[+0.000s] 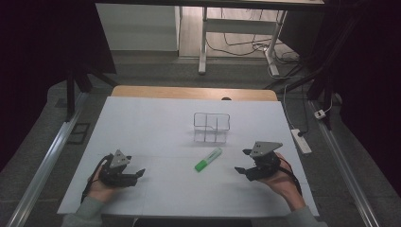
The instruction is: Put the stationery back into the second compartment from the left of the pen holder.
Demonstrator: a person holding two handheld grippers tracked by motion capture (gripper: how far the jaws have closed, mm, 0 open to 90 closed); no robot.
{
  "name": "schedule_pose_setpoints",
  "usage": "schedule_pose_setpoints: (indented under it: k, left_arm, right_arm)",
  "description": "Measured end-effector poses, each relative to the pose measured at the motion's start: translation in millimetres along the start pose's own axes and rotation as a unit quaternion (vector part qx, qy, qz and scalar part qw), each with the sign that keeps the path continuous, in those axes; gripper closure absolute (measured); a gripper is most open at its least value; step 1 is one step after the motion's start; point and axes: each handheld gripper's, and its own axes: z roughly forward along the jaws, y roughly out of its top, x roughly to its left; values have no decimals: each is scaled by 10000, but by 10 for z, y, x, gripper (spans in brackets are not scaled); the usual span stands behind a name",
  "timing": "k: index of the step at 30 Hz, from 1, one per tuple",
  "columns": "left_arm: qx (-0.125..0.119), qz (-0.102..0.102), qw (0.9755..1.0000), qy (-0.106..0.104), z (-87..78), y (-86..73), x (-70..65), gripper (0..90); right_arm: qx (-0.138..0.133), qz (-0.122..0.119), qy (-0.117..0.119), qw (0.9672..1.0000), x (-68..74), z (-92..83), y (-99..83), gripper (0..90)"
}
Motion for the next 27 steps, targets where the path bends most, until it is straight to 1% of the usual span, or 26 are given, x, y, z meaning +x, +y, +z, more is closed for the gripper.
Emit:
schedule_pose_setpoints:
  k: [8, 11, 14, 20, 24, 27]
  left_arm:
    - [-5, -6, 10000, 0, -3, -2, 3, 256]
    - [-11, -12, 10000, -1, -5, -2, 3, 256]
    - [-12, -5, 10000, 0, -6, -2, 2, 256]
    - [-13, -21, 10000, -8, -9, -6, 12, 255]
    - [-33, -68, 10000, -34, -11, -13, 31, 255]
    - [-41, -63, 10000, -43, -17, -12, 23, 256]
  right_arm:
    - [98, -443, 193, 9988, 18, 96, 190, 282]
    - [99, -494, 272, 9984, 24, 133, 254, 281]
    - [151, -625, 325, 9974, 20, 164, 302, 282]
    - [171, -686, 469, 9964, 4, 233, 369, 276]
    - [209, -772, 590, 9950, -18, 294, 424, 276]
    - [227, -837, 683, 9939, -19, 338, 467, 277]
